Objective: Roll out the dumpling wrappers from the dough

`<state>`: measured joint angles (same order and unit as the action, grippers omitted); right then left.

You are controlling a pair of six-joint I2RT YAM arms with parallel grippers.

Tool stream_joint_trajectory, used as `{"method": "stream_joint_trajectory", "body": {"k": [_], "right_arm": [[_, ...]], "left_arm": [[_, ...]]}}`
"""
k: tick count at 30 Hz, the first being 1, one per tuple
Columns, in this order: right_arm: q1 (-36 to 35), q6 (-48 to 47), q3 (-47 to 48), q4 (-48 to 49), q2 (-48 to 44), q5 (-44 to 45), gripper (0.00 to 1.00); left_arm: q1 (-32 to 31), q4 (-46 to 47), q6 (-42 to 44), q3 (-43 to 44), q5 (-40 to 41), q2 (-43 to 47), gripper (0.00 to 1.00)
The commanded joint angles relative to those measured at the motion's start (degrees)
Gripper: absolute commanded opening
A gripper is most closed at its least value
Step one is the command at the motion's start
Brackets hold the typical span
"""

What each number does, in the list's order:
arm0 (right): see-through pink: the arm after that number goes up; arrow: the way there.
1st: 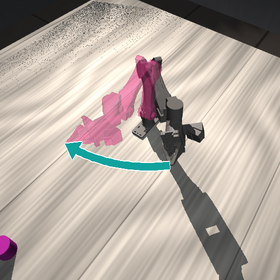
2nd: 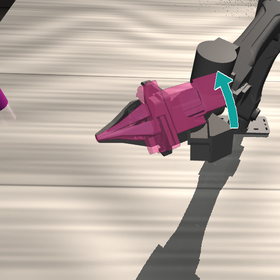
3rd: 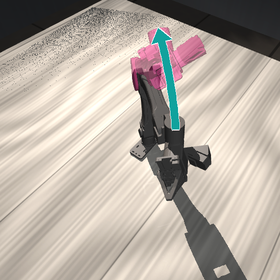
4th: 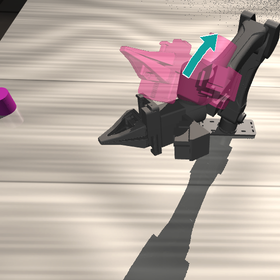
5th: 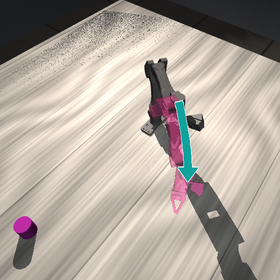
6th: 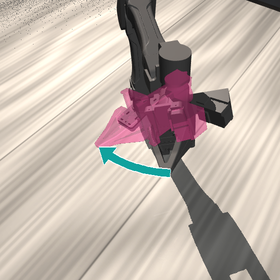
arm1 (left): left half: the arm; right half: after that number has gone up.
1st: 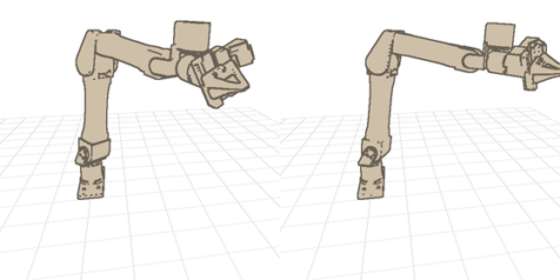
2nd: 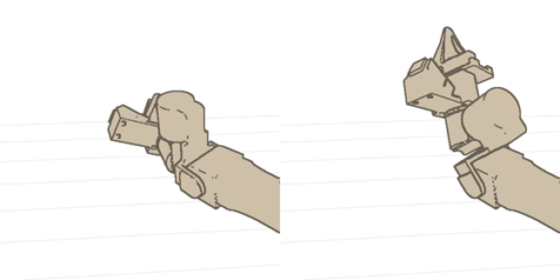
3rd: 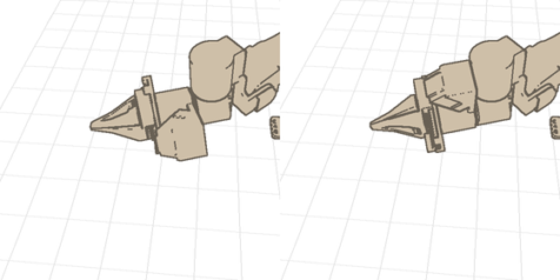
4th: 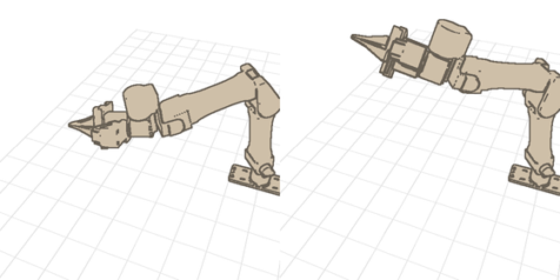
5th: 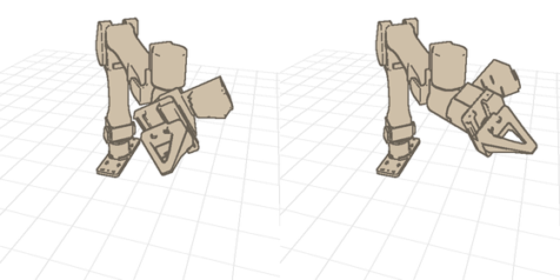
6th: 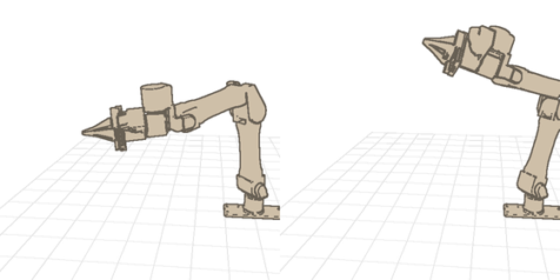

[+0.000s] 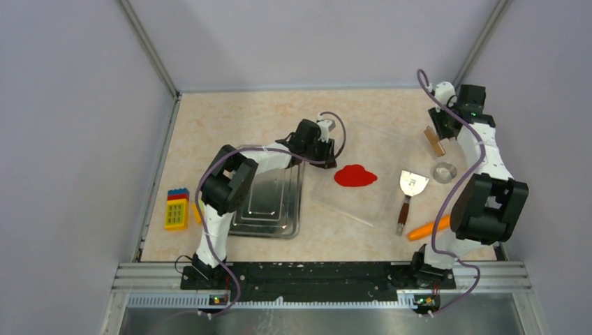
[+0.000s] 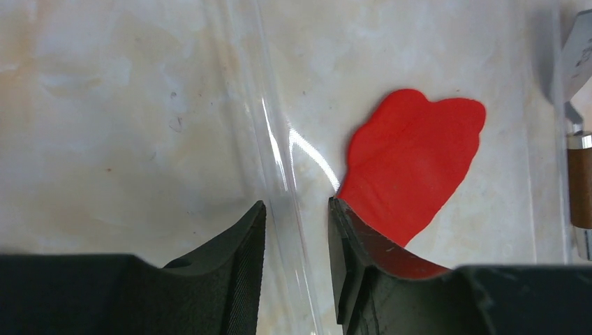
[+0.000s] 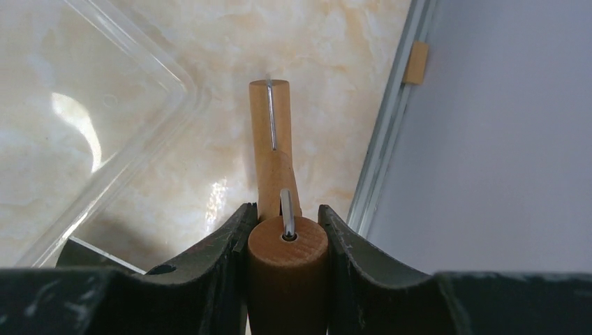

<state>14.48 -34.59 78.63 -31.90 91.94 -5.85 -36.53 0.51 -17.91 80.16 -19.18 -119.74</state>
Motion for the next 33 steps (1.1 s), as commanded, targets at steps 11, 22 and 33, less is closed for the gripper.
{"method": "stream_joint_trajectory", "body": {"k": [11,22,33], "right_arm": [[-10.9,-14.8,-6.8,19.3,-0.1,10.8,0.00],[-15.9,-21.1,-17.7,25.8,-1.8,10.8,0.00],[-22.9,-4.3,-11.8,4.5,-5.2,8.5,0.45]], "left_arm": [[-0.8,-4.1,-6.5,-3.0,12.0,2.6,0.00],[0.0,-6.8,-20.1,-16.9,21.2,14.9,0.00],[0.4,-4.2,-20.8,-19.0,19.5,14.6,0.00]]}}
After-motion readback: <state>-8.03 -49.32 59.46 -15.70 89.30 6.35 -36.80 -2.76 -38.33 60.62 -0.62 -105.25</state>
